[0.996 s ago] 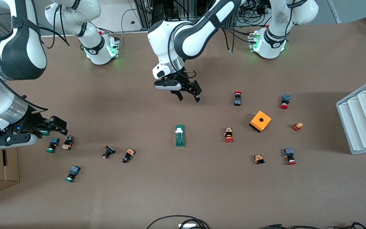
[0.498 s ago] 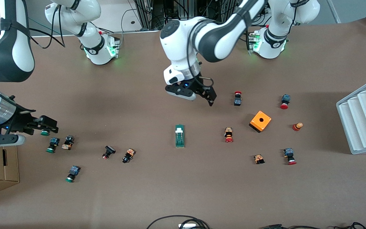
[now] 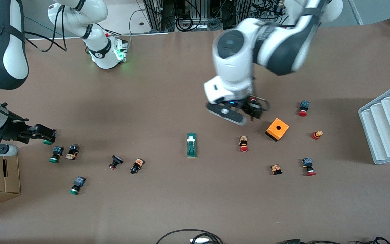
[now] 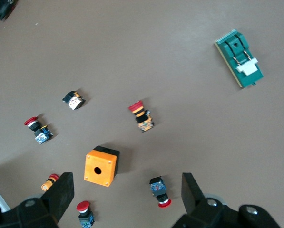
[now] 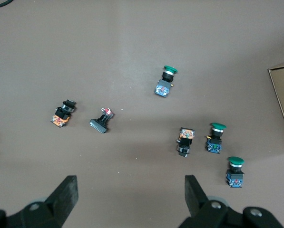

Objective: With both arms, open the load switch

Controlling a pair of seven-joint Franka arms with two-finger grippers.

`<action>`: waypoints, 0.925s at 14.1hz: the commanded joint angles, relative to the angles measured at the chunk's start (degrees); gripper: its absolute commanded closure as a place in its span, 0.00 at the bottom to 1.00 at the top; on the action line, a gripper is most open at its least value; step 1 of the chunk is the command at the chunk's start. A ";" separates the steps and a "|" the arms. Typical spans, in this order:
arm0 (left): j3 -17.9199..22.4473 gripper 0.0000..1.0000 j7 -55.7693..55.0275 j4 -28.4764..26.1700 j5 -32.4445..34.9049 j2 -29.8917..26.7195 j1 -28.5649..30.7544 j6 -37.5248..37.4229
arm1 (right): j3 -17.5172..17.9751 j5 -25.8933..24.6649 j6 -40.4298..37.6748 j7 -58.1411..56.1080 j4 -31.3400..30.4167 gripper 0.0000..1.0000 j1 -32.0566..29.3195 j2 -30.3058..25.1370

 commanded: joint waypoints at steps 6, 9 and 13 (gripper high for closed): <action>-0.71 0.00 2.08 -0.51 -7.08 -5.36 12.40 -7.99 | 7.99 -0.39 0.55 -0.23 0.90 0.00 -7.50 -2.05; -0.71 0.00 2.08 -0.77 -7.17 -6.77 18.57 -8.60 | 8.87 -0.30 -1.64 -2.07 1.25 0.00 -9.52 -3.89; -0.62 0.00 2.87 -1.21 -7.34 -6.95 23.40 -7.90 | 8.96 -0.04 -7.10 -2.96 3.81 0.00 -10.58 -4.77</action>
